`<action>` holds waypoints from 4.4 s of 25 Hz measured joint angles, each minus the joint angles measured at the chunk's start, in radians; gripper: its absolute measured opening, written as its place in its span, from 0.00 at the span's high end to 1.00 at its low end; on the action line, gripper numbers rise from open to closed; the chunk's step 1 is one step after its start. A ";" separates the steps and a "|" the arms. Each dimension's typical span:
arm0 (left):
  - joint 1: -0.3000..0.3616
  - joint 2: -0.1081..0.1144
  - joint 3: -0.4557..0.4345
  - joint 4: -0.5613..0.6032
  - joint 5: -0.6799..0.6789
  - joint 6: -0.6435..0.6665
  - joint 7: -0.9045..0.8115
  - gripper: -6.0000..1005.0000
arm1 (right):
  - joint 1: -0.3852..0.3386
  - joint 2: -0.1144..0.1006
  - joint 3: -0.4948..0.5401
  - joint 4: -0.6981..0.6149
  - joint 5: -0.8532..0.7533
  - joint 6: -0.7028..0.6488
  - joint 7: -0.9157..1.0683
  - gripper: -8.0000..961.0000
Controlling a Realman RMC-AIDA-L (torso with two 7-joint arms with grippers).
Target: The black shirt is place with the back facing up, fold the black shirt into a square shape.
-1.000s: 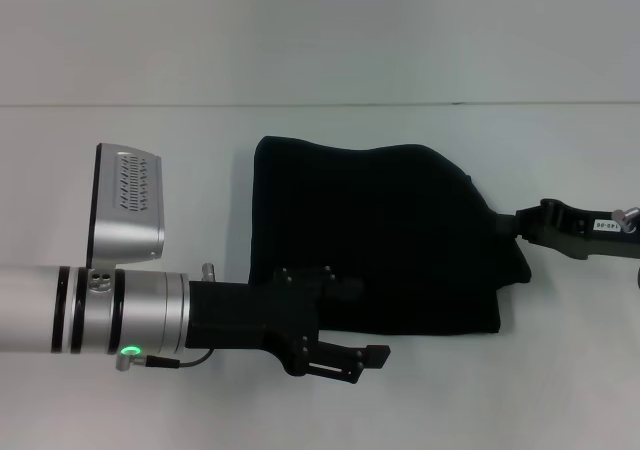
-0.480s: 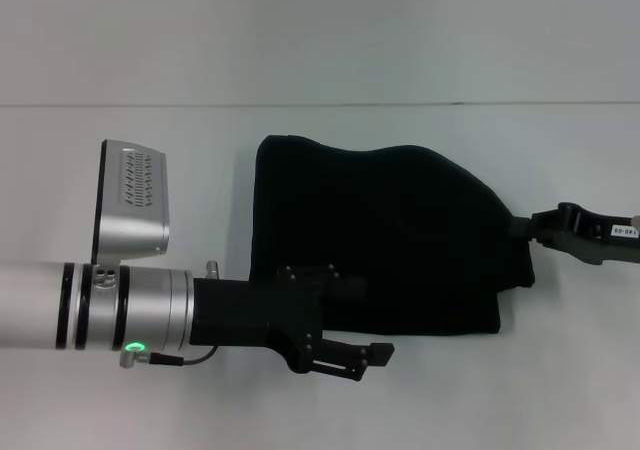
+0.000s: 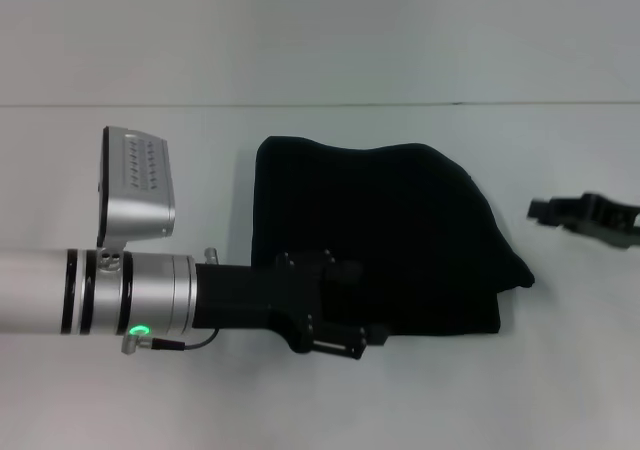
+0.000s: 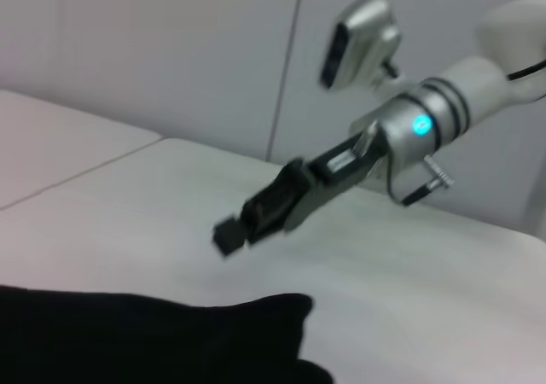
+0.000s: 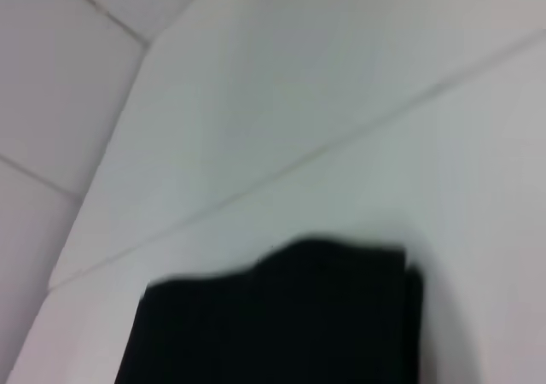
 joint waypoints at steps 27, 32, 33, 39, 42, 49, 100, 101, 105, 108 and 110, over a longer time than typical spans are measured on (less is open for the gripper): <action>-0.028 0.021 -0.144 -0.008 -0.003 -0.244 -0.144 0.10 | 0.096 -0.027 -0.077 -0.084 -0.003 -0.014 -0.001 0.35; -0.033 0.004 -0.082 -0.014 -0.001 -0.350 -0.144 0.10 | 0.094 -0.028 -0.070 -0.085 -0.002 -0.006 -0.003 0.35; -0.032 0.000 -0.057 -0.018 -0.001 -0.387 -0.144 0.10 | 0.093 -0.028 -0.070 -0.085 -0.002 -0.005 -0.004 0.35; -0.041 -0.006 0.036 -0.070 0.000 -0.535 -0.144 0.10 | 0.091 -0.025 -0.070 -0.082 -0.002 -0.004 -0.013 0.36; -0.040 -0.006 0.039 -0.072 0.000 -0.538 -0.143 0.10 | 0.089 -0.025 -0.071 -0.079 -0.002 -0.004 -0.013 0.36; -0.023 -0.003 0.018 0.000 -0.010 -0.363 -0.140 0.10 | 0.089 -0.024 -0.071 -0.082 -0.003 -0.037 -0.026 0.36; 0.028 0.016 -0.103 0.088 0.007 -0.052 -0.063 0.10 | 0.211 0.068 -0.212 0.156 0.036 0.424 0.143 0.52; 0.028 0.016 -0.103 0.088 0.007 -0.052 -0.063 0.10 | 0.211 0.068 -0.212 0.156 0.036 0.424 0.142 0.53; 0.030 0.016 -0.103 0.088 0.008 -0.054 -0.063 0.10 | 0.211 0.069 -0.212 0.156 0.037 0.424 0.135 0.59; 0.030 0.016 -0.103 0.088 0.008 -0.060 -0.063 0.10 | 0.212 0.071 -0.218 0.155 0.038 0.427 0.131 0.66; 0.030 0.016 -0.103 0.087 0.009 -0.063 -0.063 0.10 | 0.212 0.073 -0.219 0.152 0.038 0.429 0.120 0.70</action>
